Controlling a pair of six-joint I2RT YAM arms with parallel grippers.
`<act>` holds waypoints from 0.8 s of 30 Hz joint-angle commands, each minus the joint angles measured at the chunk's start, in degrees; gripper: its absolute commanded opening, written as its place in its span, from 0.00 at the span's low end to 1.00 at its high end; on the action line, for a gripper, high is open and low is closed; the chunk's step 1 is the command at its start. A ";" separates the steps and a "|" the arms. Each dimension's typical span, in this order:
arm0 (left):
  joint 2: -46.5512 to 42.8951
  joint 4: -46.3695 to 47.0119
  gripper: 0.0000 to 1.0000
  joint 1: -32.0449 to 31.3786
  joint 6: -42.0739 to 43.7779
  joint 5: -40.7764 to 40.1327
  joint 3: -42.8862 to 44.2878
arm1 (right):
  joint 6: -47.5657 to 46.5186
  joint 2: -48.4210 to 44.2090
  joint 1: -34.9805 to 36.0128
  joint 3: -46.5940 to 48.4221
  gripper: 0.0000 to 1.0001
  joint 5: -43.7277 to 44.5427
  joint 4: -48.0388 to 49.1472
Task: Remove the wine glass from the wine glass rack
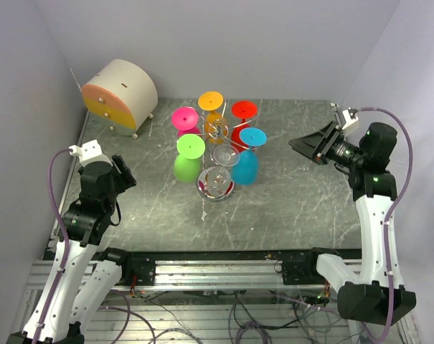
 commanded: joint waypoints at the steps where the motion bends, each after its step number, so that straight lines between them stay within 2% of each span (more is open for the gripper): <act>1: -0.15 -0.43 0.74 -0.37 -0.30 -1.23 1.73 | 2.40 2.92 -0.24 3.96 0.42 -2.83 -0.33; 9: -0.27 -0.34 0.73 -0.37 -0.33 -1.54 1.47 | 5.61 6.79 0.12 5.81 0.44 -5.68 3.44; 24: -0.31 -0.45 0.73 -0.37 -0.50 -2.30 1.55 | 8.96 12.62 10.52 6.59 0.41 -1.47 10.59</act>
